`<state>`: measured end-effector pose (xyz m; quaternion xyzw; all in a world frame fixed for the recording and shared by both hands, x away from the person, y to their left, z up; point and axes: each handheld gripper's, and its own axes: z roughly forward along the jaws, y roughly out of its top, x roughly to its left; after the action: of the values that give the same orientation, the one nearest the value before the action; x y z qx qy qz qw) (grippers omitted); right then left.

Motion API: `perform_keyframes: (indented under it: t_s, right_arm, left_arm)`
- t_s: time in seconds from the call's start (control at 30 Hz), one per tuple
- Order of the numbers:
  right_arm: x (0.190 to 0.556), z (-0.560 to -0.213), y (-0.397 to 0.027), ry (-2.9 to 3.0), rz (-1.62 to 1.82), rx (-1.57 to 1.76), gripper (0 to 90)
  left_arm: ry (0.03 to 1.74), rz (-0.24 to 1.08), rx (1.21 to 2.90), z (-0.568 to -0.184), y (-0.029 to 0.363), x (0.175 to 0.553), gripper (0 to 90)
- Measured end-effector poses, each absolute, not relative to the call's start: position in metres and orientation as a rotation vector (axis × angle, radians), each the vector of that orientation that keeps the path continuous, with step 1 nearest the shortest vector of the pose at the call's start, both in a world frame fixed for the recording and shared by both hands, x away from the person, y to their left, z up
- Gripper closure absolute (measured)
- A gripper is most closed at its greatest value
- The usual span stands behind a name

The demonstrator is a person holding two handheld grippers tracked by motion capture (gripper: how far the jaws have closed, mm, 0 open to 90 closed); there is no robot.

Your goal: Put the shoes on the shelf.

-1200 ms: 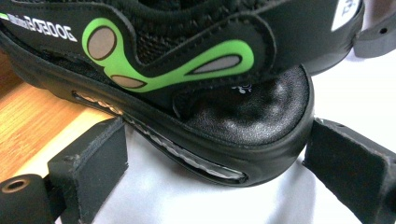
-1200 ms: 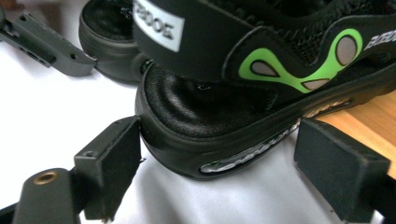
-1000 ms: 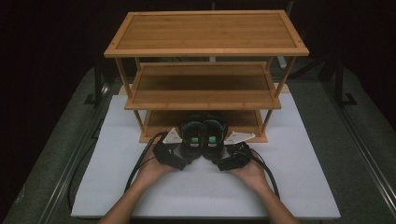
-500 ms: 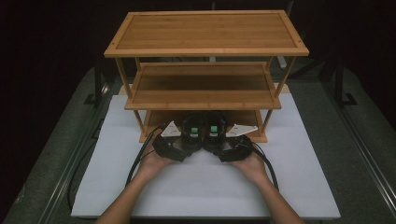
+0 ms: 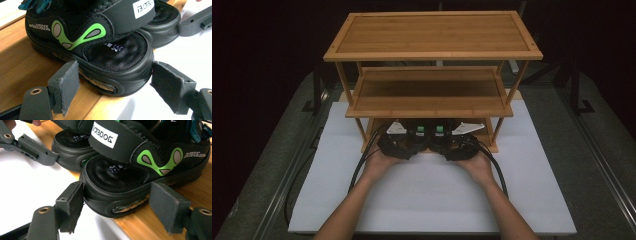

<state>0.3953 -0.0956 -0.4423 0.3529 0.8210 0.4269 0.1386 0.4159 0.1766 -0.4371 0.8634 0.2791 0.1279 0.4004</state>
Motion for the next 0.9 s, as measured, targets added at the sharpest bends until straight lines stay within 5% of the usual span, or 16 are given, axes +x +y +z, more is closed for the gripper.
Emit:
perform_keyframes:
  t_s: [0.3, 0.9]
  right_arm:
    - [0.407, -0.444, -0.1, 2.351, 1.196, 1.004, 34.5]
    - [0.412, -0.443, -0.103, 2.352, 1.227, 1.061, 31.4]
  left_arm:
    - [0.72, 0.338, 2.208, -0.439, 0.173, 0.427, 25.2]
    - [0.751, 0.312, 2.186, -0.436, 0.175, 0.426, 26.1]
